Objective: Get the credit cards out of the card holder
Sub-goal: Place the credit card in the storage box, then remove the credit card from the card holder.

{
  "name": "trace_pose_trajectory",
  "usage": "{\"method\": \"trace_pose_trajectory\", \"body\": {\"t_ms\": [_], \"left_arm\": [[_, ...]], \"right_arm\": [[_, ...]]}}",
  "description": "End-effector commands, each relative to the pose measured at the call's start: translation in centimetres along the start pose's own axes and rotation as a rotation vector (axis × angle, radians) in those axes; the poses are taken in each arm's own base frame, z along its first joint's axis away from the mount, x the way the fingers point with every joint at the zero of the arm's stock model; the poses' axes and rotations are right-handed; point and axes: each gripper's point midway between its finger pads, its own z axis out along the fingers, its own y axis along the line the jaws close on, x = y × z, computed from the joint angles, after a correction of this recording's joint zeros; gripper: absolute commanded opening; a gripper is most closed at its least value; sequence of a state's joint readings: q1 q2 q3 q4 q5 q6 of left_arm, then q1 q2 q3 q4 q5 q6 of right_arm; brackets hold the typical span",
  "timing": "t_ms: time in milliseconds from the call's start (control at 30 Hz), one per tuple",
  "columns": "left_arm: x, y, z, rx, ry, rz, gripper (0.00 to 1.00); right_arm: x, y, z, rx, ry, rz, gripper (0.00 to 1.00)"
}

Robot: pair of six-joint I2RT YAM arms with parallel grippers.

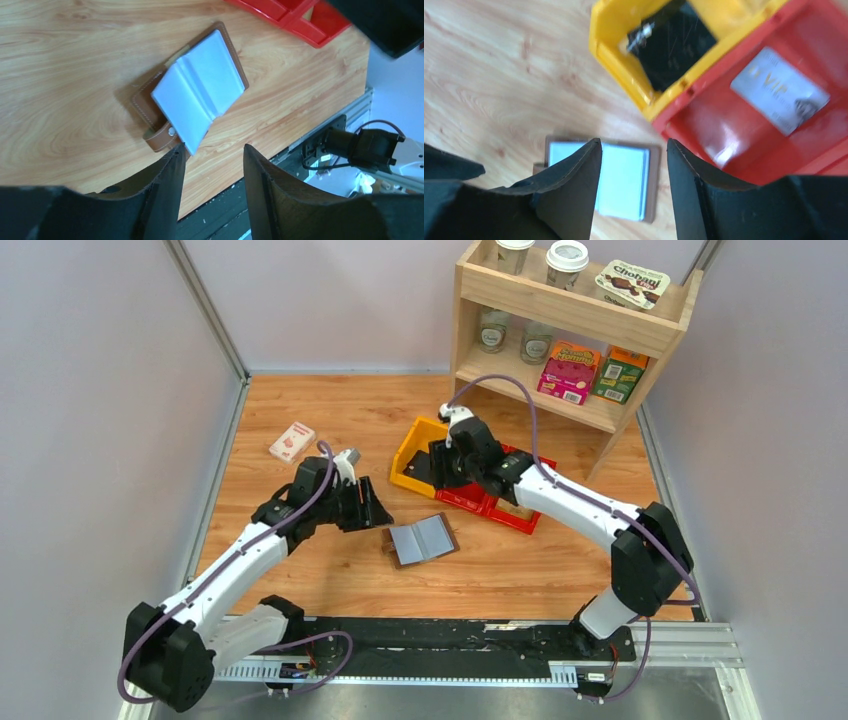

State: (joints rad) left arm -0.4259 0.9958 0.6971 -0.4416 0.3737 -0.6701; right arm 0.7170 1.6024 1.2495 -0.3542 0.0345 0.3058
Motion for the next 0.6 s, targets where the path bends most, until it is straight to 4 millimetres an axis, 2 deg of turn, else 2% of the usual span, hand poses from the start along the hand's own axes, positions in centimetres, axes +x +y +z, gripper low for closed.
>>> {"method": "trace_pose_trajectory", "body": {"t_ms": [0, 133, 267, 467, 567], "left_arm": [[-0.8, -3.3, 0.5, 0.1, 0.0, 0.055, 0.52], [0.6, -3.1, 2.1, 0.095, 0.068, 0.068, 0.43], [1.8, -2.6, 3.7, 0.101, 0.11, 0.085, 0.38], [4.4, 1.1, 6.2, 0.008, 0.18, 0.057, 0.31], [5.8, 2.7, 6.8, -0.034, 0.211, 0.035, 0.29]], "right_arm": [[4.2, 0.9, -1.0, 0.028, 0.048, 0.094, 0.54], [8.2, 1.2, -1.2, 0.058, 0.099, 0.154, 0.55], [10.8, 1.3, -0.7, 0.083, 0.136, 0.162, 0.55], [12.9, 2.5, 0.1, 0.07, 0.175, 0.14, 0.54], [13.7, 2.8, 0.4, 0.074, 0.19, 0.132, 0.54]]}}
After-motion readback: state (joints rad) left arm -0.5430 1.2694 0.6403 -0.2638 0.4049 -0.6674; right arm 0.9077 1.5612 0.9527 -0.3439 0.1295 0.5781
